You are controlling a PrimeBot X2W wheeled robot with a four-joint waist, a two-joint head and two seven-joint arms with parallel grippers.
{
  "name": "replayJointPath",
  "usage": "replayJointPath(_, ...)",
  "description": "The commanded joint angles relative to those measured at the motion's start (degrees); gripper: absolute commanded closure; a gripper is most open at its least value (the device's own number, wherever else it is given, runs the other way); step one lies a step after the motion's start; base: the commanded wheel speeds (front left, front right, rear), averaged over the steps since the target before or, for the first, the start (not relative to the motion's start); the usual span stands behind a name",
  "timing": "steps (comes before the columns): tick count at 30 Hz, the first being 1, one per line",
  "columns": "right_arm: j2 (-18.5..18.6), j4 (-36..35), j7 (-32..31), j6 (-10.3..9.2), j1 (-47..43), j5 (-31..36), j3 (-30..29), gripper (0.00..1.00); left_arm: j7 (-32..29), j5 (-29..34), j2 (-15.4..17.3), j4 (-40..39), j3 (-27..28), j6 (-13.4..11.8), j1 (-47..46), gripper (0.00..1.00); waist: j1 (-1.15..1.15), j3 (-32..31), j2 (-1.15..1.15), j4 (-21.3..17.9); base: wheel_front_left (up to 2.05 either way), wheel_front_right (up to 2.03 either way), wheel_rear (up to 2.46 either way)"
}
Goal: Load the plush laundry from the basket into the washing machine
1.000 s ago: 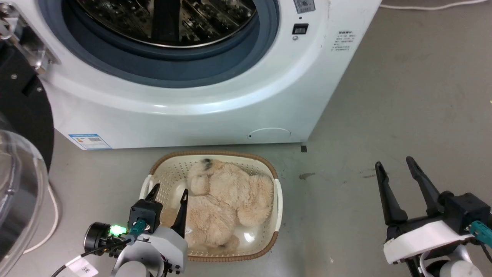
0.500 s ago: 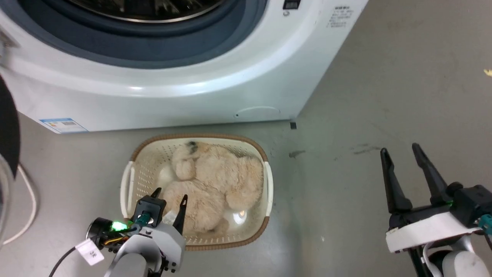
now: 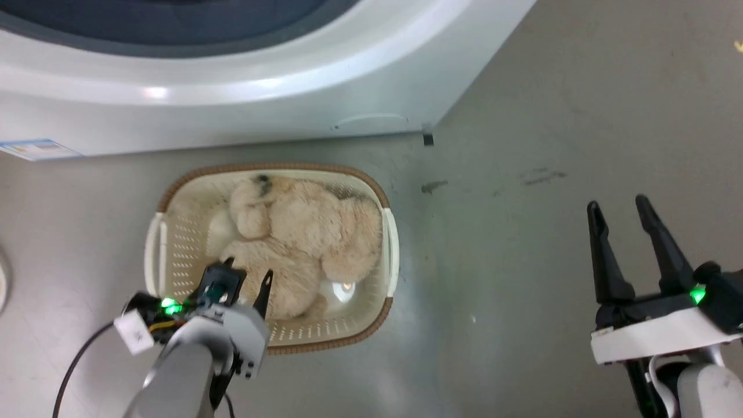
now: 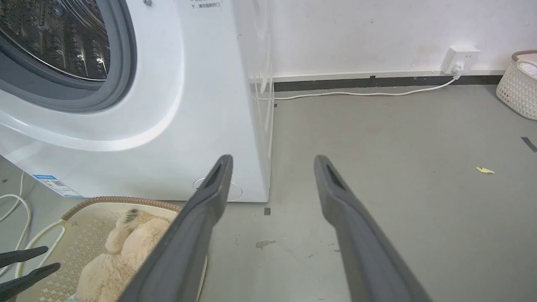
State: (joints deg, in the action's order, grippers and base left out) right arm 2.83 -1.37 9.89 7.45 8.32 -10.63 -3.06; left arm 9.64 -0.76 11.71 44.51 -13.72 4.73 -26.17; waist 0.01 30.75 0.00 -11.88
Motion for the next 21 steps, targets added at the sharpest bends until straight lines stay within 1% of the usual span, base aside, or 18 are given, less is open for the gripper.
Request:
replayJointPath(1, 0.0, -0.4, 0.7, 0.02, 1.6, -0.6, -0.2, 0.0, 0.1, -0.1, 0.3, 1.7, -0.8, 0.3, -2.5, 0.0, -0.01, 1.9, 0.0, -0.6, 0.0, 0.0, 0.0)
replayJointPath(7, 0.0, -0.5, 1.4, 0.03, 3.0, -2.0, -0.1, 0.0, -2.6, -0.4, 1.4, 7.6, -3.1, 0.8, -7.8, 0.0, -0.01, 5.7, 0.0, -1.9, 0.0, 0.0, 0.0)
replayJointPath(14, 0.0, -0.3, 2.2, 0.03, 3.8, -3.8, 0.1, 0.0, -5.9, -1.5, 3.4, 13.3, -7.8, 1.2, -12.8, 0.0, -0.01, 9.9, 0.0, -4.2, 0.0, 0.0, 0.0)
replayJointPath(21, 0.0, -1.5, 3.1, 0.03, 5.3, -5.5, 1.1, 0.0, -7.4, -3.1, 5.5, 17.7, -11.5, 1.7, -18.3, 0.0, -0.01, 13.8, 0.0, -6.2, 0.0, 0.0, 0.0)
